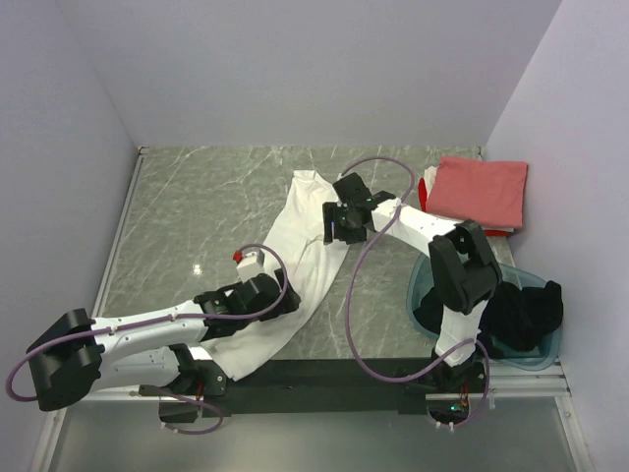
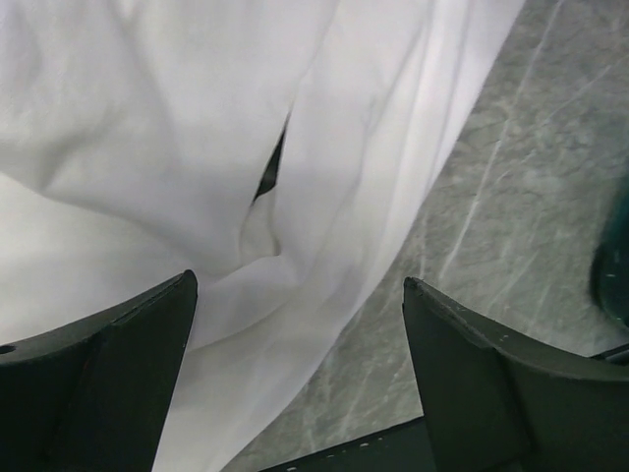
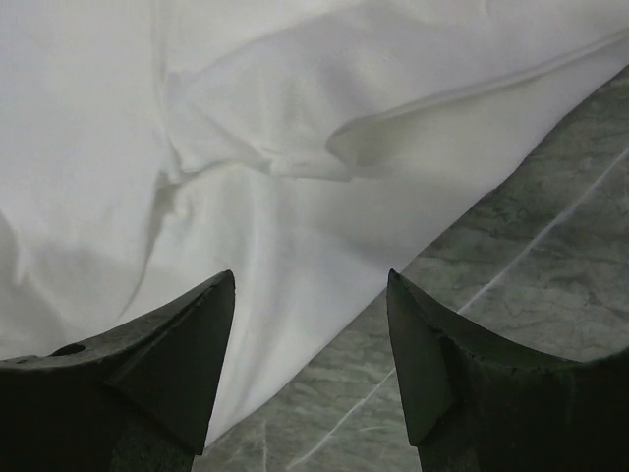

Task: Fold and stack the t-shirts
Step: Fold the tshirt

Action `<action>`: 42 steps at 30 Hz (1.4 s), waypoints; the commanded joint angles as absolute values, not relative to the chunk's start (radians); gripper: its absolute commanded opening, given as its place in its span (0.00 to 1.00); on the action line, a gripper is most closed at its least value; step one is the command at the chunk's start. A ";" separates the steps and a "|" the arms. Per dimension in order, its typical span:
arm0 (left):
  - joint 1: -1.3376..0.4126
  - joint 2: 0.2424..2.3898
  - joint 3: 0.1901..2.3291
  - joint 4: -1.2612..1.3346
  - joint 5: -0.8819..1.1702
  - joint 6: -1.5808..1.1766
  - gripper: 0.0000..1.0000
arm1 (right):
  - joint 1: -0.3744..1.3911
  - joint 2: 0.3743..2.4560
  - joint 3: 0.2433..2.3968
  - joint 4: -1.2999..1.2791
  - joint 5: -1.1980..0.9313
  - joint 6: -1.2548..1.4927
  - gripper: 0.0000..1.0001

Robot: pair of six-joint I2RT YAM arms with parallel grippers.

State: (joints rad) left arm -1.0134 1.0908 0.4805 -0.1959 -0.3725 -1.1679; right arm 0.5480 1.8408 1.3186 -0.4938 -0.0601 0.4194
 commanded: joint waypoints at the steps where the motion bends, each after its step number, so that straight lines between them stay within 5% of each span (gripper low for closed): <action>1: -1.017 1.086 0.457 -0.189 -0.397 -1.187 0.91 | 0.548 1.897 1.359 -0.477 -0.022 0.433 0.70; 16: -1.019 1.239 0.492 -0.060 -0.305 -1.210 0.91 | 0.471 2.175 1.623 -0.580 -0.021 0.411 0.70; 31: -1.060 1.494 0.652 0.273 -0.077 -1.278 0.91 | 0.420 2.445 2.146 -0.805 -0.034 0.348 0.70; 42: -0.991 1.416 0.824 0.032 -0.158 -1.135 0.93 | 0.420 2.231 1.853 -0.649 -0.097 0.337 0.69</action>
